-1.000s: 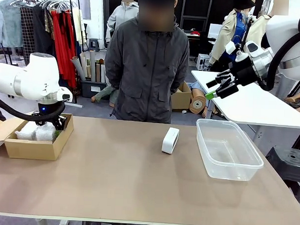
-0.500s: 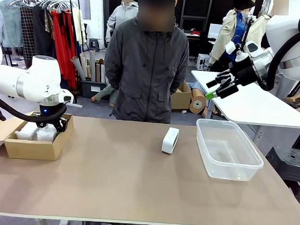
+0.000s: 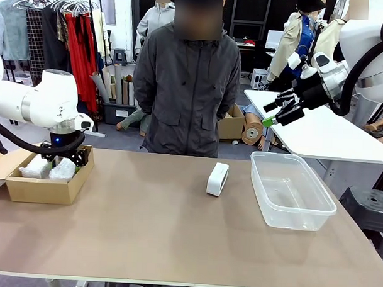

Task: Separate and place wrapped and unwrapped clocks.
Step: If the picked Digital clock is wrapped, place it in the Package Box ; if not, place it in the Organizing box.

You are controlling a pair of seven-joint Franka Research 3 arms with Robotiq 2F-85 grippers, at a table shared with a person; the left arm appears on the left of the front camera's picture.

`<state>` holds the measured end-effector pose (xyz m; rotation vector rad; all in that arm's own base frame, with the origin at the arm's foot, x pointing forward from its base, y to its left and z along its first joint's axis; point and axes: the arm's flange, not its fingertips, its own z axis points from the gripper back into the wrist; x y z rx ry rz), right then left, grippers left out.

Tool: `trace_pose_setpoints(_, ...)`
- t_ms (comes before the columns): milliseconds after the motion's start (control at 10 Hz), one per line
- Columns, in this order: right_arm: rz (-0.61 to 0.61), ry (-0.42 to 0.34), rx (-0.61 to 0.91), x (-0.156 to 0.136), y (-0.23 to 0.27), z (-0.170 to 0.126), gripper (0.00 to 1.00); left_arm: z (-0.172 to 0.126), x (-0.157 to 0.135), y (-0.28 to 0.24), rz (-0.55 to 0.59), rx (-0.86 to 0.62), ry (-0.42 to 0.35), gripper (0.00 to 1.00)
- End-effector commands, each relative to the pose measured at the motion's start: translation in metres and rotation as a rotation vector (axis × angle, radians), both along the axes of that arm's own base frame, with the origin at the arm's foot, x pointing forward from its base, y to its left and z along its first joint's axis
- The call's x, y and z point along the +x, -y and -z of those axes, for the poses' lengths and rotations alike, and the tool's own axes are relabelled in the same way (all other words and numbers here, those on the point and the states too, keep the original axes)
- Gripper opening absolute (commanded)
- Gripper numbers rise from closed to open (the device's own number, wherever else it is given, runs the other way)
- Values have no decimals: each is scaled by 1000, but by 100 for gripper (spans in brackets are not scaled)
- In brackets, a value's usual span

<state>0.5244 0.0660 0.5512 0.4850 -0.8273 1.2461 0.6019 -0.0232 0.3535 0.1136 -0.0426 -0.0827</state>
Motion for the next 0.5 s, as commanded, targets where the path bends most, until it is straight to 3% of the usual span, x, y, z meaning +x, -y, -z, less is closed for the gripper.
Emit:
trace_pose_setpoints(0, -3, 3, 3, 0, 0, -2, 100, -14, 0, 6, -18, 29, -11, 100)
trace_pose_setpoints(400, -3, 3, 3, 0, 0, -2, 100, -54, -7, 10, -41, 6, 10, 100)
